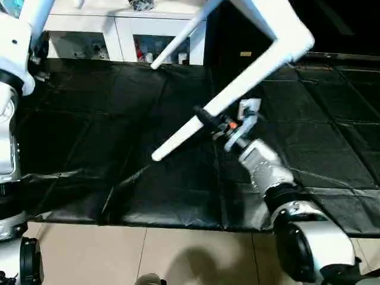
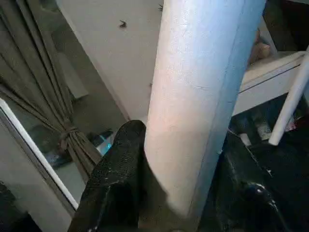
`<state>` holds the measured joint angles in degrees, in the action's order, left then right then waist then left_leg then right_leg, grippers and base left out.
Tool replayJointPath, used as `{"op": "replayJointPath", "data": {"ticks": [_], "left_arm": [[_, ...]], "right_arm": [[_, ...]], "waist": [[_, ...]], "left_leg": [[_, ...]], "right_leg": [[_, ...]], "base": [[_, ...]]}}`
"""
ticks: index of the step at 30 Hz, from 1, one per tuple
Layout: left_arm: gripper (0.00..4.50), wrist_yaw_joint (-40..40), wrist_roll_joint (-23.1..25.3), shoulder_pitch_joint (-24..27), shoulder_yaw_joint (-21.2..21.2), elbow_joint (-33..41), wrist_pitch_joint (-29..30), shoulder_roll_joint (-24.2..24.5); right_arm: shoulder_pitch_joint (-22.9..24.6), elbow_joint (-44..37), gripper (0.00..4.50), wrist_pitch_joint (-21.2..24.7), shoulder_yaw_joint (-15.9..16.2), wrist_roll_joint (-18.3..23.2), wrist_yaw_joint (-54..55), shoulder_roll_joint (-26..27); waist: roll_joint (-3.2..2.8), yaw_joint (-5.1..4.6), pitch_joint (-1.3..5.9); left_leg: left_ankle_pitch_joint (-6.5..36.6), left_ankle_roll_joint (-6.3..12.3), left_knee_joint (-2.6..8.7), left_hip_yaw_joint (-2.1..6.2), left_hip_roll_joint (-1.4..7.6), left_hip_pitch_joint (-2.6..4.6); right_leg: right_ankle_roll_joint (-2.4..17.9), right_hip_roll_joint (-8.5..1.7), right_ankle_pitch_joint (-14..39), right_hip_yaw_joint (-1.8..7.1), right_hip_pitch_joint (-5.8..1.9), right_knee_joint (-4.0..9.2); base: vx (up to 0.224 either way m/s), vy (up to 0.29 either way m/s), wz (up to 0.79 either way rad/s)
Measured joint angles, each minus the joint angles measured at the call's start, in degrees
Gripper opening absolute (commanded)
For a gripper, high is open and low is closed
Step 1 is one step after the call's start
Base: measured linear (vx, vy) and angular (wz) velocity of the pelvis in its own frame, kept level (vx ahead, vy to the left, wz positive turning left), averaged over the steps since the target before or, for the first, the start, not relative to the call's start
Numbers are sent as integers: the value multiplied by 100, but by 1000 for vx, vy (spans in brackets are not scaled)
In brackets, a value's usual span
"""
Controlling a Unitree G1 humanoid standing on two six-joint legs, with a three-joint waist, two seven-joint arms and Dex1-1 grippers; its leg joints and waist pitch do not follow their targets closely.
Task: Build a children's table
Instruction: Flip table
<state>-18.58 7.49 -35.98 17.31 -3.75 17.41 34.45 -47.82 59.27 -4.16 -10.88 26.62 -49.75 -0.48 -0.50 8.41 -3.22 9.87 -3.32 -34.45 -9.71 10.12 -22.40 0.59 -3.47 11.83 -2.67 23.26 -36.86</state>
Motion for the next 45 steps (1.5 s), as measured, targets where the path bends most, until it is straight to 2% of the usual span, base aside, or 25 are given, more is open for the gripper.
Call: {"op": "replayJointPath", "data": {"ticks": [8,12,16,19,21,23,27,29,33,36,42,45], "left_arm": [[166,-35,-216,126,99,12,-18,-143],[164,-39,-338,276,159,-12,93,-269],[159,-39,-526,547,202,-48,205,-416],[153,-40,-736,764,295,-7,242,-541],[152,-57,-880,979,329,33,254,-600],[152,-136,-1032,1319,378,182,254,-701],[152,-199,-1175,1644,377,186,302,-865],[152,-204,-1212,1722,377,158,304,-881],[152,-226,-1229,1741,373,-16,300,-887],[152,-253,-1230,1751,361,-143,257,-863],[152,-325,-1235,1720,352,-494,37,-803],[152,-327,-1243,1724,352,-682,7,-813]], "right_arm": [[2,-81,172,-11,5,-107,-276,-229],[2,-358,166,-10,6,-160,-334,-422],[42,-859,163,51,18,-225,-397,-652],[160,-1404,161,255,81,-253,-412,-781],[336,-1831,161,417,165,-262,-424,-870],[702,-2527,160,636,261,-262,-400,-936],[1150,-3340,160,903,394,-350,-207,-980],[1361,-3754,159,1048,451,-378,-30,-934],[1880,-4545,159,1276,558,-411,389,-746],[2191,-4972,159,1421,641,-424,614,-660],[2308,-4975,159,1225,696,-615,816,-418],[2221,-4750,159,1048,765,-778,1000,-361]], "waist": [[6,-5,-2],[31,-10,-17],[91,-18,-49],[173,-13,-73],[221,-3,-73],[242,13,-69],[306,28,-76],[332,32,-69],[344,41,-70],[363,35,-71],[381,-12,-56],[372,-23,-61]], "left_leg": [[-1,10,-1,-2,2,-18],[-11,26,-1,-3,4,-24],[-32,55,-7,-4,10,-84],[-47,79,-17,-4,29,-116],[-44,83,-23,-3,40,-121],[-41,87,-25,-4,52,-130],[-49,74,-45,-9,90,-155],[-49,44,-44,-9,96,-150],[-57,40,-42,-9,96,-127],[-56,37,-20,-10,94,-58],[-68,17,17,-9,89,-14],[-67,17,22,-9,89,44]], "right_leg": [[2,0,0,-5,6,18],[2,0,1,-8,11,17],[5,1,-3,-17,69,3],[16,6,3,-41,92,-5],[26,6,10,-59,89,-3],[26,6,10,-80,76,17],[29,8,9,-114,74,11],[31,9,4,-121,63,9],[27,8,-10,-121,30,15],[22,7,-10,-118,-32,31],[-7,8,-19,-119,-70,70],[-13,8,-14,-117,-118,72]], "base": [[0,0,0],[0,0,0],[0,0,0],[0,0,0],[0,0,0],[0,0,0],[0,0,0],[0,0,0],[0,0,0],[0,0,0],[0,0,0],[0,0,0]]}}
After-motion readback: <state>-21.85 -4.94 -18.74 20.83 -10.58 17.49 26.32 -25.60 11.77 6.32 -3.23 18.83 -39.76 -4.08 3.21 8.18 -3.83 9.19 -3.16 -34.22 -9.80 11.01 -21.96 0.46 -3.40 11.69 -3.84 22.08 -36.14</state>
